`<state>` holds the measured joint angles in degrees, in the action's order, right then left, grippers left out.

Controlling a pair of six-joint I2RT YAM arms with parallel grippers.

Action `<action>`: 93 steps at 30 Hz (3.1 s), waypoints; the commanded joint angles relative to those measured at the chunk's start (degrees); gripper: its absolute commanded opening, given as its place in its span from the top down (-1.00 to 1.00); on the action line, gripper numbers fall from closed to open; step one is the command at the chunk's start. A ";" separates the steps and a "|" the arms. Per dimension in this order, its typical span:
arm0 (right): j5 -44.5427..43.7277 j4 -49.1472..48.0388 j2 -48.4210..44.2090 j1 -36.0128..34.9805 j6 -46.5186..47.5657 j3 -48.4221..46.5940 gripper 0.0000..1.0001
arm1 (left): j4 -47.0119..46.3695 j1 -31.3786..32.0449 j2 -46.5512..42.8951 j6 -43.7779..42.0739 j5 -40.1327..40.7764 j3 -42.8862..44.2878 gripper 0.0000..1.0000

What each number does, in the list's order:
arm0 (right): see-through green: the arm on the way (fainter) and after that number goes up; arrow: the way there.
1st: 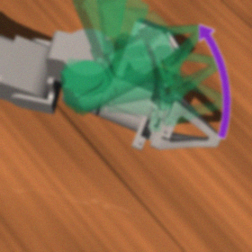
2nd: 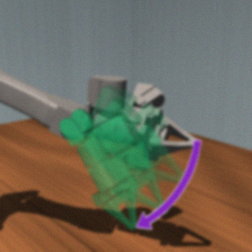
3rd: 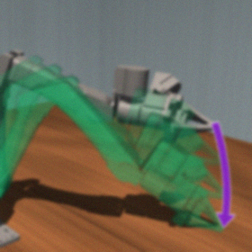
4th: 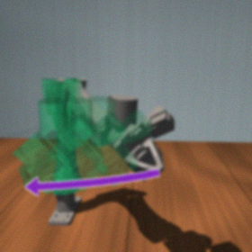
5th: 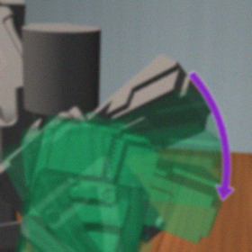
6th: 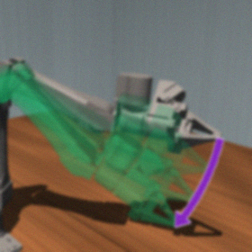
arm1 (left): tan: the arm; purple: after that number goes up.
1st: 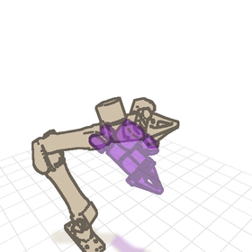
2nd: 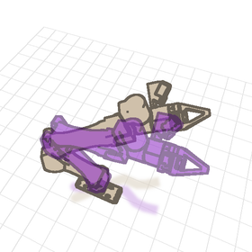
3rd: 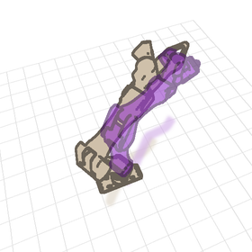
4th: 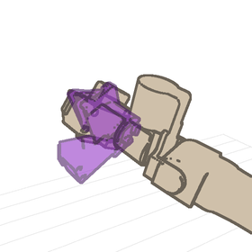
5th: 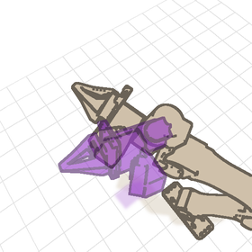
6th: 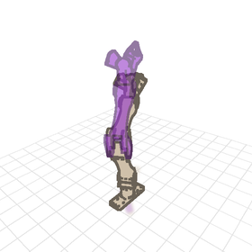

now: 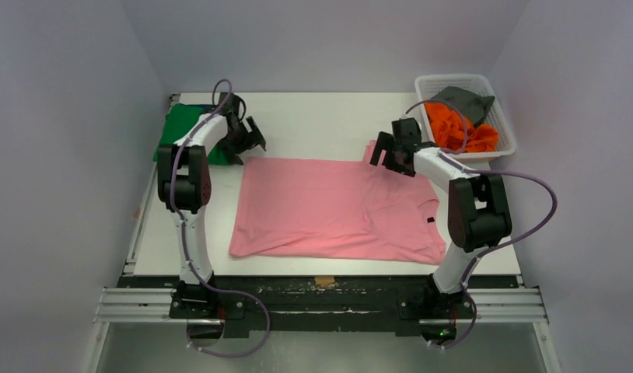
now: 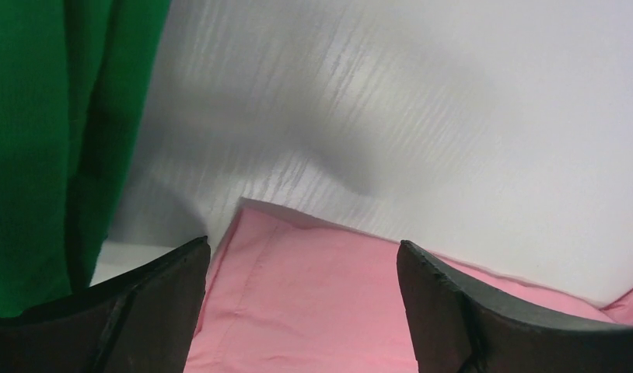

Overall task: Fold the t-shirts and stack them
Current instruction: Grab the side of the flattened tshirt furthest away from the robot with both arms, then fold the other side of the tshirt into a rectangle

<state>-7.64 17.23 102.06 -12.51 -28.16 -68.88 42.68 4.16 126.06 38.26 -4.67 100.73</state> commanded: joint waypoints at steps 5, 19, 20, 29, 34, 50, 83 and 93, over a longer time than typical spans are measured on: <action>2.08 -2.22 -4.94 0.44 -0.70 2.88 -0.81 | -5.41 0.10 3.30 3.00 -8.25 2.08 -0.72; -1.27 0.72 -3.37 1.19 0.09 -3.08 -0.78 | -3.20 0.70 1.06 1.73 -8.92 -0.26 0.56; -1.91 1.40 -2.64 1.31 0.20 -4.42 -0.77 | -2.44 0.94 1.08 1.32 -8.50 0.05 0.64; -5.69 5.61 4.90 1.29 2.19 -14.18 -0.71 | 1.42 3.18 -0.77 -3.64 -3.51 1.25 1.00; -8.04 7.56 10.70 1.25 3.36 -20.82 -0.66 | 1.89 3.96 -4.22 -4.28 -1.74 -0.06 1.00; -14.27 12.72 35.14 1.09 5.74 -49.53 -0.40 | -0.91 4.80 -11.48 -5.74 -4.41 -7.66 1.00; -12.26 -7.94 5.15 0.56 4.52 -14.11 1.00 | -3.62 5.25 -19.39 -5.37 -2.98 -16.31 1.00; -10.72 -5.30 -5.08 -1.01 4.69 -2.40 1.00 | -5.86 5.39 -24.55 -5.41 -3.26 -23.25 1.00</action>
<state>-19.18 11.64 101.12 -12.27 -24.32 -76.16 39.35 9.15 106.00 33.36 -7.44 80.14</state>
